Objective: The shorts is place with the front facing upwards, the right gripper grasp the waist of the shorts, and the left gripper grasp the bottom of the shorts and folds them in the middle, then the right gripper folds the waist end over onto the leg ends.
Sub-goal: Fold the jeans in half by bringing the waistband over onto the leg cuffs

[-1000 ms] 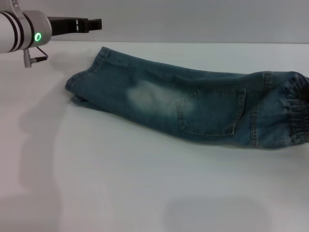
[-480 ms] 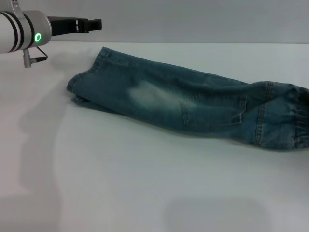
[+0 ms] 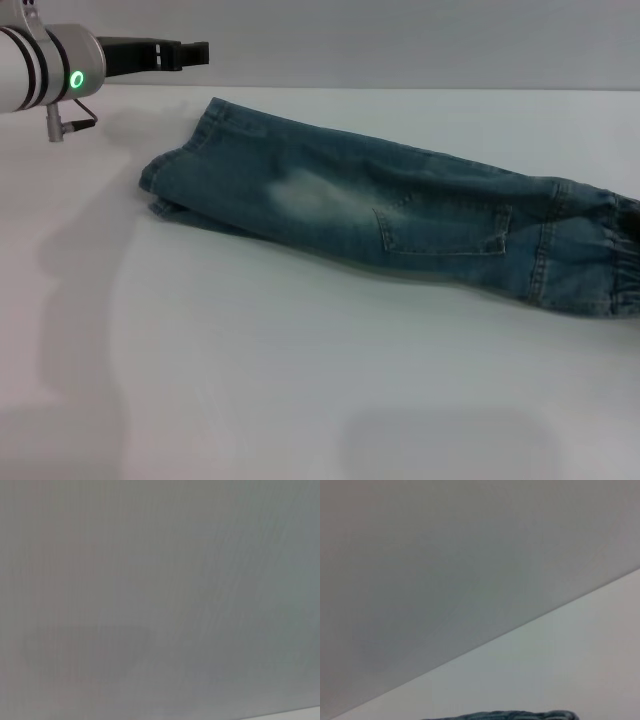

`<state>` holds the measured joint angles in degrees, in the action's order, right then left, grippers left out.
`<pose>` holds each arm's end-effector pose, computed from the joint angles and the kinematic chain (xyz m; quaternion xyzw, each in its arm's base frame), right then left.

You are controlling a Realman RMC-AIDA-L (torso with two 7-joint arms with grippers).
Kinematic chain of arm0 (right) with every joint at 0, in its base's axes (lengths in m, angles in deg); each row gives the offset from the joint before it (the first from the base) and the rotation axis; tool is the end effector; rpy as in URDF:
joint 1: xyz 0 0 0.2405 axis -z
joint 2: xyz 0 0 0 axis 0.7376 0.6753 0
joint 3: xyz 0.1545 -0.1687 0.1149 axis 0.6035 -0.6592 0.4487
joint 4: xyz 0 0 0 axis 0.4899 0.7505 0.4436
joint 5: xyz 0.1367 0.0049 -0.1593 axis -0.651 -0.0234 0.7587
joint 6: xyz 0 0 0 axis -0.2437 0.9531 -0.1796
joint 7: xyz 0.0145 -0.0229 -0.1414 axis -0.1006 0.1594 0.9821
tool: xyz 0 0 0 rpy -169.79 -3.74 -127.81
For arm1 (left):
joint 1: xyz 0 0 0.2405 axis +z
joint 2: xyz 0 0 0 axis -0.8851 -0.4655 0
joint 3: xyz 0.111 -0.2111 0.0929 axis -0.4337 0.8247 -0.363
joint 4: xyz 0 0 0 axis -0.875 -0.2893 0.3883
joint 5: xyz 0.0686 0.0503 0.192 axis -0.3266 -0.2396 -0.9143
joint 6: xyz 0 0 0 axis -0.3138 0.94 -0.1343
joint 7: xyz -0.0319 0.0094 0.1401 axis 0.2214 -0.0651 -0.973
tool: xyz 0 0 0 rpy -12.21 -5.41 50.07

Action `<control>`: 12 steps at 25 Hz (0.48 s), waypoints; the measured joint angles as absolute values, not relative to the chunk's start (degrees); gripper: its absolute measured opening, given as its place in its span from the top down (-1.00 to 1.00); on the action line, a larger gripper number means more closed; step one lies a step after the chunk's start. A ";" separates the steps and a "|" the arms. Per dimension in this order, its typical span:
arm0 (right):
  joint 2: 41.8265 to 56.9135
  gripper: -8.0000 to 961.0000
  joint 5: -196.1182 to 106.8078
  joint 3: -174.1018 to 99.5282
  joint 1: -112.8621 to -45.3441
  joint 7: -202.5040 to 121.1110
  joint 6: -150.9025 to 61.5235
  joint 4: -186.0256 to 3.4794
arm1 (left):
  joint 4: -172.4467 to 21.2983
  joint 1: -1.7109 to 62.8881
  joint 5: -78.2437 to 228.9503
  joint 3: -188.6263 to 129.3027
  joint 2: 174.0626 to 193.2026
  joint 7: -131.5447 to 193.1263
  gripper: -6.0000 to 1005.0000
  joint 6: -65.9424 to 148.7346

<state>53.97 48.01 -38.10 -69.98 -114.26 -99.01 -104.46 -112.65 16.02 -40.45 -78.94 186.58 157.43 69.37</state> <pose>0.3978 0.3023 0.0189 -0.6729 0.5208 0.3198 0.4168 -0.2213 0.4800 0.0234 -0.8015 -0.4064 -0.1387 0.4163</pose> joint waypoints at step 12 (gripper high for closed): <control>54.75 -0.12 38.44 -37.58 -65.46 -113.89 -117.73 -111.49 | -112.65 16.37 -40.45 -78.95 186.67 157.47 -0.68 69.38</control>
